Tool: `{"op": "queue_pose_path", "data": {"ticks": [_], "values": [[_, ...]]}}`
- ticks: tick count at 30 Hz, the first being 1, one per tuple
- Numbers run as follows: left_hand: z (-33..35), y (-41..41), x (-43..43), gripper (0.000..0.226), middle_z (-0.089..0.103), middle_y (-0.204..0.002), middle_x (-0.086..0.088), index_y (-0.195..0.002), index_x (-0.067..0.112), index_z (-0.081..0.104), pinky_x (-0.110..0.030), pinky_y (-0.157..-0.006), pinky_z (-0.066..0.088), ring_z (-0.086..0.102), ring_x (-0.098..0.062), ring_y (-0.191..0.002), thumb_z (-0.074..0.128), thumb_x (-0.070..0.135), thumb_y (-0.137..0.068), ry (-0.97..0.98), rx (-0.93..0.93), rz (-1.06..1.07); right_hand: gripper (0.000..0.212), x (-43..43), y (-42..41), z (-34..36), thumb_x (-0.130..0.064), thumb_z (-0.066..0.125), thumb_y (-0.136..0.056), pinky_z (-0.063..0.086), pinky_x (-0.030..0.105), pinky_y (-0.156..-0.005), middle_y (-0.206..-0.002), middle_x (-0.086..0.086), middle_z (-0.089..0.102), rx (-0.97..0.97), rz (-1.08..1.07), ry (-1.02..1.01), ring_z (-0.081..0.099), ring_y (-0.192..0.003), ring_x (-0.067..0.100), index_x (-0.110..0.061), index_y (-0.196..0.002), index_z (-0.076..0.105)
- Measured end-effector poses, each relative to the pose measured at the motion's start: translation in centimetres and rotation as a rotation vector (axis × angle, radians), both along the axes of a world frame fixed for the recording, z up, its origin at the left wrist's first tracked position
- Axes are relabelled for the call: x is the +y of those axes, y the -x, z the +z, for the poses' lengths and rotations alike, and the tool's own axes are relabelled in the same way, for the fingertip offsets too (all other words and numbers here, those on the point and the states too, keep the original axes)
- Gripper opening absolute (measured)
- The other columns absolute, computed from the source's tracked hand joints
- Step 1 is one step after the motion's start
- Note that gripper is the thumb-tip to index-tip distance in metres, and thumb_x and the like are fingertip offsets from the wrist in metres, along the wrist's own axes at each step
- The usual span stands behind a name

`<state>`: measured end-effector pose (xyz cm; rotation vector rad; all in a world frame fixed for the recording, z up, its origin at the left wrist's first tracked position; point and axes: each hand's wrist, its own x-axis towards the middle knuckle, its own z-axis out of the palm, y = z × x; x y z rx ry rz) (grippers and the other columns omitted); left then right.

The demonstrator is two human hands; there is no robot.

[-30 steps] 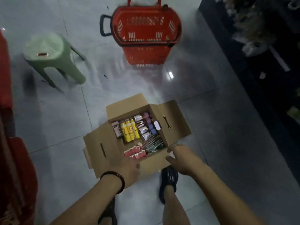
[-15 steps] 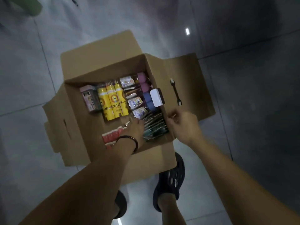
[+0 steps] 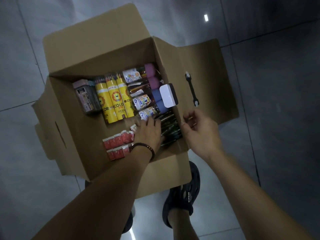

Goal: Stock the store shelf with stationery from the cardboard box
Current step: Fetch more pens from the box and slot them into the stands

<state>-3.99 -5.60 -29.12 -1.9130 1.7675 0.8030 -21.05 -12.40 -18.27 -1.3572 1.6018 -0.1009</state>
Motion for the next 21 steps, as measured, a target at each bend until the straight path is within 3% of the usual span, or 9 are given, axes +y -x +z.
{"op": "queue_pose_path", "data": {"ticks": [6, 11, 16, 18, 21], "values": [[-0.2, 0.0, -0.5, 0.051, 0.05, -0.146, -0.019, -0.143, 0.009, 0.042, -0.047, -0.106, 0.043, 0.048, -0.038, -0.128, 0.056, 0.036, -0.101, -0.017, 0.011, -0.118, 0.014, -0.2, -0.2, 0.1, -0.022, 0.07, -0.098, 0.061, 0.038, -0.082, -0.096, -0.008, 0.066, 0.024, 0.027, 0.003, 0.065, -0.088, 0.009, -0.025, -0.11, 0.063], [-0.2, -0.9, 0.7, 0.038, 0.056, -0.135, -0.016, -0.135, 0.011, 0.045, -0.048, -0.103, 0.051, 0.05, -0.036, -0.125, 0.056, 0.025, -0.102, -0.023, 0.186, 0.028, 0.012, -0.2, -0.3, 0.2, -0.024, 0.07, -0.099, 0.062, 0.04, -0.079, -0.095, -0.009, 0.066, 0.043, 0.04, -0.003, 0.065, -0.088, 0.009, -0.028, -0.107, 0.061], [3.5, -2.2, -0.3, 0.026, 0.063, -0.102, -0.01, -0.134, 0.015, 0.043, -0.041, -0.078, 0.053, 0.063, -0.028, -0.092, 0.046, 0.026, -0.11, -0.053, 0.515, 0.5, 0.011, -0.3, -0.1, 1.5, -0.031, 0.068, -0.101, 0.064, 0.039, -0.077, -0.1, -0.01, 0.068, 0.068, 0.085, -0.041, 0.068, -0.091, 0.011, -0.028, -0.111, 0.064], [5.9, -3.3, -0.2, 0.014, 0.068, -0.091, -0.011, -0.116, 0.013, 0.051, -0.041, -0.072, 0.057, 0.068, -0.027, -0.084, 0.048, 0.026, -0.11, -0.048, 0.651, 0.683, 0.01, 0.0, -0.4, 2.8, -0.029, 0.068, -0.101, 0.064, 0.042, -0.08, -0.099, -0.01, 0.069, 0.082, 0.079, -0.054, 0.069, -0.092, 0.011, -0.028, -0.111, 0.066], [11.4, -5.4, 0.1, 0.012, 0.066, -0.079, -0.005, -0.105, 0.013, 0.06, -0.026, -0.057, 0.053, 0.062, -0.017, -0.062, 0.05, 0.017, -0.11, -0.037, 0.913, 1.03, 0.009, 0.4, -1.9, 5.8, -0.025, 0.067, -0.099, 0.061, 0.048, -0.084, -0.096, -0.008, 0.071, 0.106, 0.099, 0.0, 0.069, -0.091, 0.014, -0.026, -0.109, 0.068]]}}
